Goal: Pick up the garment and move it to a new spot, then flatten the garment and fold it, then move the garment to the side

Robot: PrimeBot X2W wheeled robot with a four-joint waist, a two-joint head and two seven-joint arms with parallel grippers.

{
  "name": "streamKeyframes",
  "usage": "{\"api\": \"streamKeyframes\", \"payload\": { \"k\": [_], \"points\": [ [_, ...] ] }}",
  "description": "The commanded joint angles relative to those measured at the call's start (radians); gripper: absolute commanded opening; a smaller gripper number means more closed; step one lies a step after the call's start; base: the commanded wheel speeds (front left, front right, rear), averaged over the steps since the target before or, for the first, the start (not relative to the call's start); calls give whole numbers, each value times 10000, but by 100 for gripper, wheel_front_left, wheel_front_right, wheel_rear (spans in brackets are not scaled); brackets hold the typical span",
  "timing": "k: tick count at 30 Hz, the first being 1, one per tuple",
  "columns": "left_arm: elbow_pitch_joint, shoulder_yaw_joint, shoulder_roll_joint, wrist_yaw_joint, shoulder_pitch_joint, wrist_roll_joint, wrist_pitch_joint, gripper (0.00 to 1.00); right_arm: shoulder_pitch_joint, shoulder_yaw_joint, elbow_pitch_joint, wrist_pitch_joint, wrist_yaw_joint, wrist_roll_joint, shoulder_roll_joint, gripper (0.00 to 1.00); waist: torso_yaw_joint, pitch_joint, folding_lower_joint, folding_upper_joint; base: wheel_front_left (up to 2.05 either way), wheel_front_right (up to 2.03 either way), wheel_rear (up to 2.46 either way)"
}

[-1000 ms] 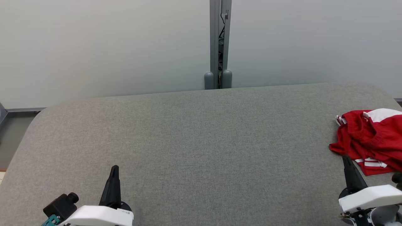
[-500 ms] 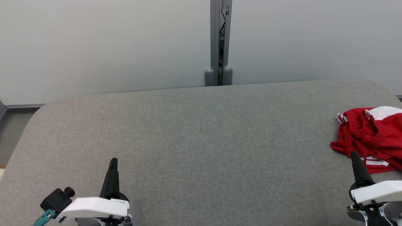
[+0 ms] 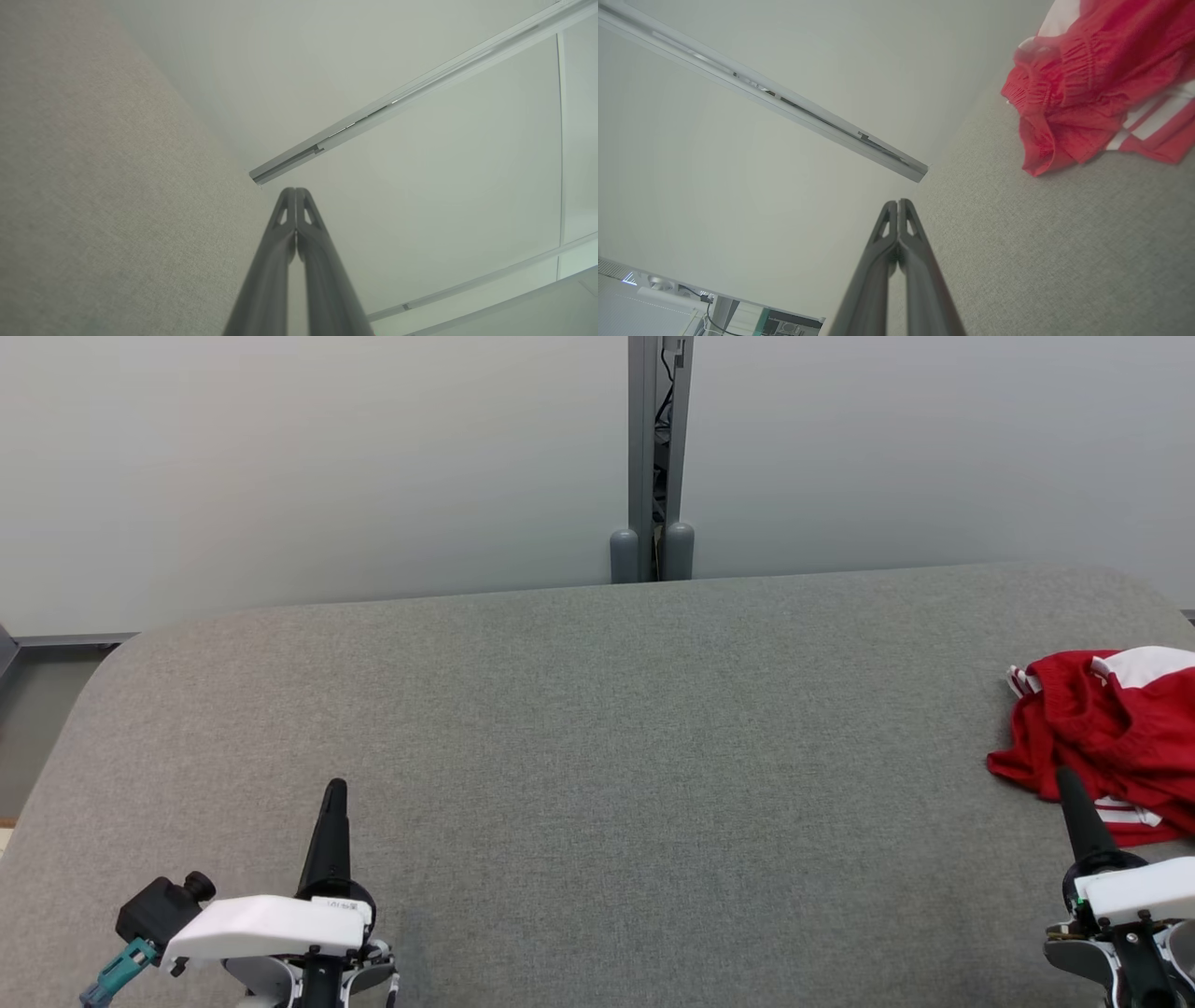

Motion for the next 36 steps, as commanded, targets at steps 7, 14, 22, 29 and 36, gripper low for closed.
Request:
{"api": "streamKeyframes", "payload": {
  "k": [7, 14, 22, 29, 36],
  "points": [
    [18, 14, 41, -179, -491, -807, 100, 0, -349, -322, 4, 335, 1, 848, -44, 0, 8, 80, 0, 0, 0, 0, 0],
    [110, 14, 45, -248, -665, -1416, 181, 0, -466, -513, 64, 591, 1, 1492, -37, 0, 15, 157, 0, 0, 0, 0, 0],
    [189, 13, 49, -314, -847, -1989, 261, 0, -535, -720, 123, 817, 1, 2095, -32, 0, 23, 233, 0, 0, 0, 0, 0],
    [264, 13, 50, -381, -1009, -2530, 329, 0, -656, -888, 185, 1042, 1, 2665, -27, 0, 31, 310, 0, 0, 0, 0, 0],
    [340, 13, 52, -445, -1159, -3043, 388, 0, -711, -1072, 243, 1256, 1, 3204, -22, 0, 38, 387, 0, 0, 0, 0, 0]
  ]
}}
